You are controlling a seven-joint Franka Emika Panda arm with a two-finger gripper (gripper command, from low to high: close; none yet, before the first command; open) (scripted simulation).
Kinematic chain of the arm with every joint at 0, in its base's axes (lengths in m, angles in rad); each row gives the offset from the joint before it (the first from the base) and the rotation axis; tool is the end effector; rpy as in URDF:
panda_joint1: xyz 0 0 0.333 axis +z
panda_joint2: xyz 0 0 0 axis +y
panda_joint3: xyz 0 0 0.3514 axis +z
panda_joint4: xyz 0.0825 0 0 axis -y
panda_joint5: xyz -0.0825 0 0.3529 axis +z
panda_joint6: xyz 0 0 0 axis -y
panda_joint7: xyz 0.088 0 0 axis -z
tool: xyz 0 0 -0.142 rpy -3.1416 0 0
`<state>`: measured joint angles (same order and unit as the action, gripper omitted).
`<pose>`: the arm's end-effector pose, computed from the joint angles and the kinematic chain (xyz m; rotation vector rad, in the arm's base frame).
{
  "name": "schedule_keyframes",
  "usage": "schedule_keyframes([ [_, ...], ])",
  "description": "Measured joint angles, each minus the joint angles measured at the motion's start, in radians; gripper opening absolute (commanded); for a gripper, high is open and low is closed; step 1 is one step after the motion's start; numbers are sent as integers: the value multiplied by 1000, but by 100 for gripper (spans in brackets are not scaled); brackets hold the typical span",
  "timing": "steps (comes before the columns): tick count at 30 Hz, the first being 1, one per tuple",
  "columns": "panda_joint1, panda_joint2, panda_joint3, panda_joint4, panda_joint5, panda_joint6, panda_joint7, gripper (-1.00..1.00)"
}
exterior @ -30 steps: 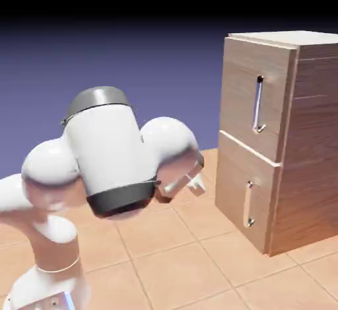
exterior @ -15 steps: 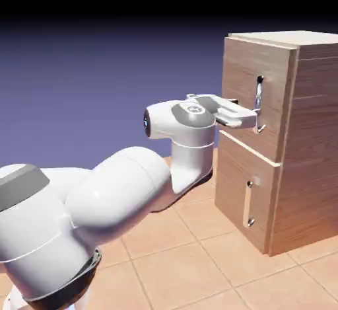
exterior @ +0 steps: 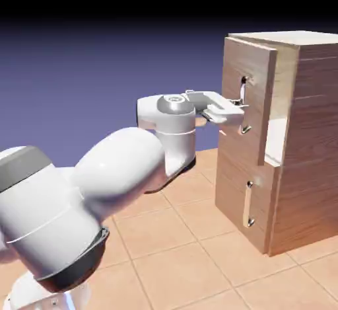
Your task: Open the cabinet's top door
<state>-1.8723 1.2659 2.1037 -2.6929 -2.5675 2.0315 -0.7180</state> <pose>0.4073 -0.0431 0.4980 0.7676 1.3901 0.4403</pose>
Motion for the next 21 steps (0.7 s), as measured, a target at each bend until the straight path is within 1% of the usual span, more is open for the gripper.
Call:
schedule_keyframes([
  [6, 16, -47, 125, -92, 126, -261, 58, -100],
  [11, 76, -111, 224, -125, 258, -478, 118, -100],
  [16, 173, -212, 308, -115, 417, -696, 198, -100],
  [21, 306, -368, 360, -46, 620, -908, 313, -100],
])
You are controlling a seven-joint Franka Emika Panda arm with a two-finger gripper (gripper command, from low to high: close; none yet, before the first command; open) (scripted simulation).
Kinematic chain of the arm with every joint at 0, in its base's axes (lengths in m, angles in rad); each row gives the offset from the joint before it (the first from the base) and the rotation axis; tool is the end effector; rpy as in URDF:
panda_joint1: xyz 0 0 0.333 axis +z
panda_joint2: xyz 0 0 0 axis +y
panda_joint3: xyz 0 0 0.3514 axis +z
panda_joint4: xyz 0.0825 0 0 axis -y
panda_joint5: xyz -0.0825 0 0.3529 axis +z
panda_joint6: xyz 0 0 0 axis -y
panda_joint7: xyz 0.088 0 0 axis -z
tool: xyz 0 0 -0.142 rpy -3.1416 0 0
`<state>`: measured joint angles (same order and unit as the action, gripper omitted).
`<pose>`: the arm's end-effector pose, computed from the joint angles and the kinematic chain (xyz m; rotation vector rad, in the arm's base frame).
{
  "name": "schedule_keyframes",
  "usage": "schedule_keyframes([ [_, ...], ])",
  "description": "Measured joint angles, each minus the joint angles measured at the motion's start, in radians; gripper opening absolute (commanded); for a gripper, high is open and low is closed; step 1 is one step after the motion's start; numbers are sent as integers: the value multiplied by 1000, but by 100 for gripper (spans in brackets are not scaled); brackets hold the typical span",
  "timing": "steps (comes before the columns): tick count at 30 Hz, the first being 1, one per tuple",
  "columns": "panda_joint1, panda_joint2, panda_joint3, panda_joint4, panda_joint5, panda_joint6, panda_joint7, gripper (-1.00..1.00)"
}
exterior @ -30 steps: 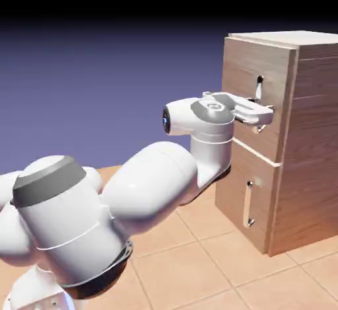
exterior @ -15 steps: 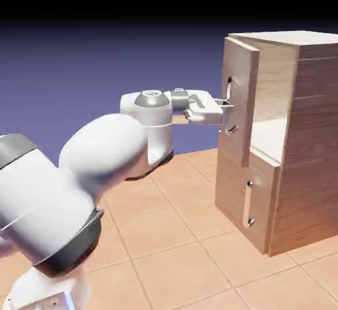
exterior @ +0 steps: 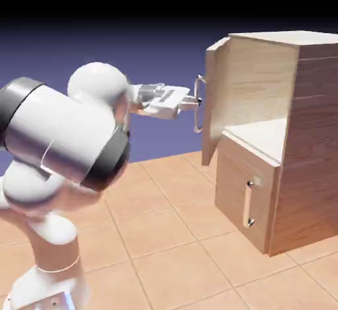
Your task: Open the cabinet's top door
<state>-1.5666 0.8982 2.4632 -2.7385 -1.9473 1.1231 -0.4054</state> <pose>0.3459 0.0635 0.5180 1.0840 1.1372 0.0379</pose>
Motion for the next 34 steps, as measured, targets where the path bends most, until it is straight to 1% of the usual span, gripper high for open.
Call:
schedule_keyframes([
  [3, 78, -109, 6, 67, 127, -96, 75, -100],
  [7, 162, -254, -9, 171, 284, -179, 164, -100],
  [16, 274, -580, -80, 424, 588, -238, 282, -100],
  [25, 288, -906, -146, 679, 833, -232, 276, -100],
  [32, 206, -1161, -151, 901, 997, -256, 208, -100],
  [33, 196, -1188, -152, 928, 1013, -262, 199, 100],
  [34, 195, -1188, -152, 928, 1012, -261, 198, 100],
])
